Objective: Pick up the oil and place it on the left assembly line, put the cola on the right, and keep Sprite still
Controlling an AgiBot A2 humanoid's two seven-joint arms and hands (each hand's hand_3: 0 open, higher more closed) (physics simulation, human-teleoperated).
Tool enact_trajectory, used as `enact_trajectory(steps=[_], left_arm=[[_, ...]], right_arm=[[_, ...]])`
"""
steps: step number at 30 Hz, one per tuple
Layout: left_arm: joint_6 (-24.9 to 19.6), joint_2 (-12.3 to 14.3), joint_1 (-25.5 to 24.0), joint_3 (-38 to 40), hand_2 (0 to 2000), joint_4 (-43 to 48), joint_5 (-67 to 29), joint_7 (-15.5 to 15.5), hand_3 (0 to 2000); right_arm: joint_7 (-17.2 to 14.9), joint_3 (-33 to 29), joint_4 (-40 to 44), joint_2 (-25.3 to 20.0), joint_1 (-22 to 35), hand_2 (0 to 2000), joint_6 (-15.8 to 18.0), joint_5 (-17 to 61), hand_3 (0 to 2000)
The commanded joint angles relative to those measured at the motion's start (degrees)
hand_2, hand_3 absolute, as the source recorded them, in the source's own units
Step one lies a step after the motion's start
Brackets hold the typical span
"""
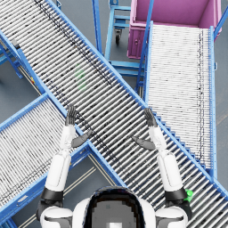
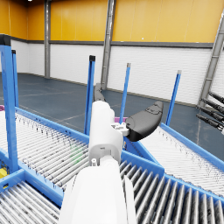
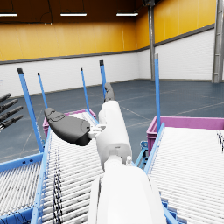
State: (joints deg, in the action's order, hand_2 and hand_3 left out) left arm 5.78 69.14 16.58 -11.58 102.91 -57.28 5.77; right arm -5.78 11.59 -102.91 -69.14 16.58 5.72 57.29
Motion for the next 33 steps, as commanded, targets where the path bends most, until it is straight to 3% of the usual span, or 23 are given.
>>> enact_trajectory(steps=[1, 33], left_arm=[[0.0, 0.0, 0.0, 0.0, 0, 0.0, 0.0, 0.0, 0], [0.0, 0.0, 0.0, 0.0, 0, 0.0, 0.0, 0.0, 0]], right_arm=[[0.0, 0.0, 0.0, 0.0, 0.0, 0, 0.0, 0.0, 0], [0.0, 0.0, 0.0, 0.0, 0.0, 0, 0.0, 0.0, 0]])
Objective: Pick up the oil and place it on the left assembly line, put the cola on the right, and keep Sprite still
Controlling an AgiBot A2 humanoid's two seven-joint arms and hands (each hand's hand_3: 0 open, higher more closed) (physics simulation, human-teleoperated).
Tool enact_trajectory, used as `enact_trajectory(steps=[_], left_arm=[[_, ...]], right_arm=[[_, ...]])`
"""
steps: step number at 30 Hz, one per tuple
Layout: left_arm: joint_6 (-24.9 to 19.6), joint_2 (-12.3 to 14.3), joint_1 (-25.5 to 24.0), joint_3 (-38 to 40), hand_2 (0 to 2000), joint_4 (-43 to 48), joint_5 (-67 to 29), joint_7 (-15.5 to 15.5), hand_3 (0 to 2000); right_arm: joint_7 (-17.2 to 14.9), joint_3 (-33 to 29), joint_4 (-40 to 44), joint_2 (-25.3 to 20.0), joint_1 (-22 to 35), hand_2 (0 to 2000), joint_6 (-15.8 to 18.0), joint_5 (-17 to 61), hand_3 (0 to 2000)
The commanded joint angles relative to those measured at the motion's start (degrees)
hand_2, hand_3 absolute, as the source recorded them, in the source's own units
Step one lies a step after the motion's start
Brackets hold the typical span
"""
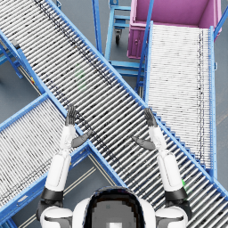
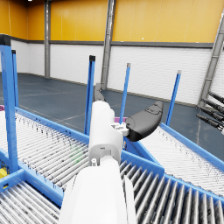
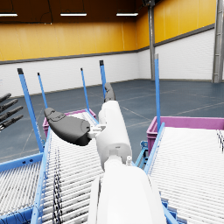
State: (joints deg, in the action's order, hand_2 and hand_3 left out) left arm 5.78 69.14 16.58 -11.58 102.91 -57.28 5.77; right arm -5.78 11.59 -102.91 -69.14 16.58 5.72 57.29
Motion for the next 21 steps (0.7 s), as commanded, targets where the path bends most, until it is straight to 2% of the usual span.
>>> enact_trajectory(steps=[1, 21], left_arm=[[0.0, 0.0, 0.0, 0.0, 0, 0.0, 0.0, 0.0, 0], [0.0, 0.0, 0.0, 0.0, 0, 0.0, 0.0, 0.0, 0]], right_arm=[[0.0, 0.0, 0.0, 0.0, 0.0, 0, 0.0, 0.0, 0], [0.0, 0.0, 0.0, 0.0, 0.0, 0, 0.0, 0.0, 0]])
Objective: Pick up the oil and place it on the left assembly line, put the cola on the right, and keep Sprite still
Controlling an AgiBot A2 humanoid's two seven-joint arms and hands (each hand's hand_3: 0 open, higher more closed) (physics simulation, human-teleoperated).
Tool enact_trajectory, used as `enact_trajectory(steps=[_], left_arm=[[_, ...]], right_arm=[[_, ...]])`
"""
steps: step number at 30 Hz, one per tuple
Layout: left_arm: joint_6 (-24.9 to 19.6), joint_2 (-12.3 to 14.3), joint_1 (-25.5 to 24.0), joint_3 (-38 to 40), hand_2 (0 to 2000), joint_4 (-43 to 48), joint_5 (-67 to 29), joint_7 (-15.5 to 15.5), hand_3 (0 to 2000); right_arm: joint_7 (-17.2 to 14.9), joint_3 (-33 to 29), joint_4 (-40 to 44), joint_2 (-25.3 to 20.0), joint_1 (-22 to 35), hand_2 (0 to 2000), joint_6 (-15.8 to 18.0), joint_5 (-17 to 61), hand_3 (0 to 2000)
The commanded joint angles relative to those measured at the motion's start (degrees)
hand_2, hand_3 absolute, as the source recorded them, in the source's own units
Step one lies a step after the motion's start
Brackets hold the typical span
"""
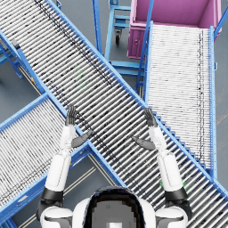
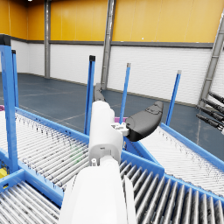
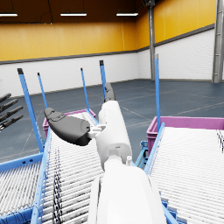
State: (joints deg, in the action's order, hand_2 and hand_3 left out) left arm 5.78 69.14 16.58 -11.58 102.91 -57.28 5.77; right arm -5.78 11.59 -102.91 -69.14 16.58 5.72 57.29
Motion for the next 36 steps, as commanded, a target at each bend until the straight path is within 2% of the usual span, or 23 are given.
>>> enact_trajectory(steps=[1, 11, 14, 20, 30, 36], left_arm=[[0.0, 0.0, 0.0, 0.0, 0, 0.0, 0.0, 0.0, 0], [0.0, 0.5, 0.8, -0.7, 0, -0.8, 0.0, 0.0, 0], [-3.6, 1.5, 1.7, 0.4, 0, -1.6, 0.0, -3.6, 0], [-5.5, 3.8, 4.9, 4.0, 0, -0.4, 0.0, -5.5, 0], [-5.8, 6.3, 11.2, 10.0, 0, 2.1, -24.8, -5.8, 0], [-5.8, 6.7, 14.3, 13.8, 0, 3.1, -28.8, -5.8, 0]], right_arm=[[0.0, 0.0, 0.0, 0.0, 0.0, 0, 0.0, 0.0, 0], [0.0, 0.6, 0.6, -0.2, 0.4, 0, 0.0, 0.0, 0], [3.7, 0.5, 0.0, -1.2, 1.2, 0, -3.6, 0.0, 0], [5.5, -1.8, -2.1, -4.2, 4.8, 0, -5.4, 0.0, 0], [5.8, -6.0, -5.9, -8.0, 11.1, 0, -5.7, 24.8, 0], [5.8, -10.4, -6.1, -8.9, 14.8, 0, -5.7, 28.8, 0]])
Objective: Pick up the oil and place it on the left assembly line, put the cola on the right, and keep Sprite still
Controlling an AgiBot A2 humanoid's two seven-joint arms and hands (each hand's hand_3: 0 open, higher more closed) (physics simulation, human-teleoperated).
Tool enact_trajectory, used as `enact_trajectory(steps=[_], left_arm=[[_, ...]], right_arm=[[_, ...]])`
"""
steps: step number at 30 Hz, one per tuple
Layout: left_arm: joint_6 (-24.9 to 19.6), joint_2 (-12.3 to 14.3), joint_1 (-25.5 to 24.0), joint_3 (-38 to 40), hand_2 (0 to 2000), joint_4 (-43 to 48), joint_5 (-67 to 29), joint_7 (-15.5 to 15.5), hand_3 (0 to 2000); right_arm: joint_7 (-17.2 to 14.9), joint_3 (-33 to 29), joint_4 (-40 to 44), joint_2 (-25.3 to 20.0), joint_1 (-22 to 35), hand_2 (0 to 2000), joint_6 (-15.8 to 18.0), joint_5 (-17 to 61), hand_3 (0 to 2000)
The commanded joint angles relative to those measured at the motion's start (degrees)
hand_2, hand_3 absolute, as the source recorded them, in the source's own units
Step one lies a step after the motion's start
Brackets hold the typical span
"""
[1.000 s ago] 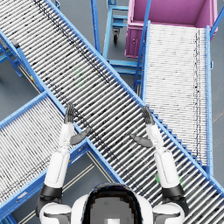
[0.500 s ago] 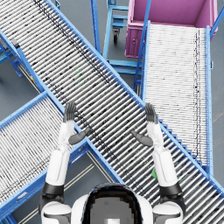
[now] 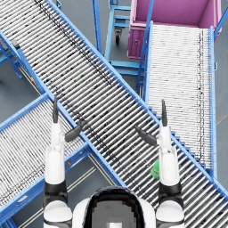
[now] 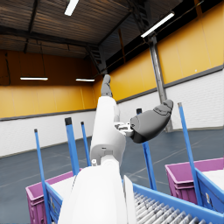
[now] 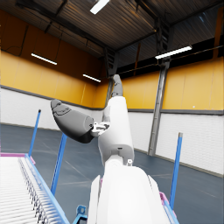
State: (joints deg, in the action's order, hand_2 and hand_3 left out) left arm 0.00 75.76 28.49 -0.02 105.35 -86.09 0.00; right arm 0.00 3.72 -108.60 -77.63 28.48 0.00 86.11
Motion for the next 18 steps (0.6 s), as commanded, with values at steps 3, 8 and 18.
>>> enact_trajectory(steps=[3, 8, 18], left_arm=[[0.0, 0.1, 2.5, 4.1, 0, 0.2, -0.4, 0.0, 0], [0.0, 0.1, 3.6, 6.6, 0, 0.2, -0.6, 0.0, 0], [0.0, 0.5, 2.6, 8.4, 0, 0.6, -0.6, 0.0, 0]], right_arm=[[0.0, -5.0, -0.7, -0.4, 3.8, 0, 0.0, 0.4, 0], [0.0, -9.2, -0.3, -0.2, 5.2, 0, 0.0, 0.6, 0], [0.0, -11.9, 0.3, -0.4, 4.2, 0, 0.0, 0.6, 0]])
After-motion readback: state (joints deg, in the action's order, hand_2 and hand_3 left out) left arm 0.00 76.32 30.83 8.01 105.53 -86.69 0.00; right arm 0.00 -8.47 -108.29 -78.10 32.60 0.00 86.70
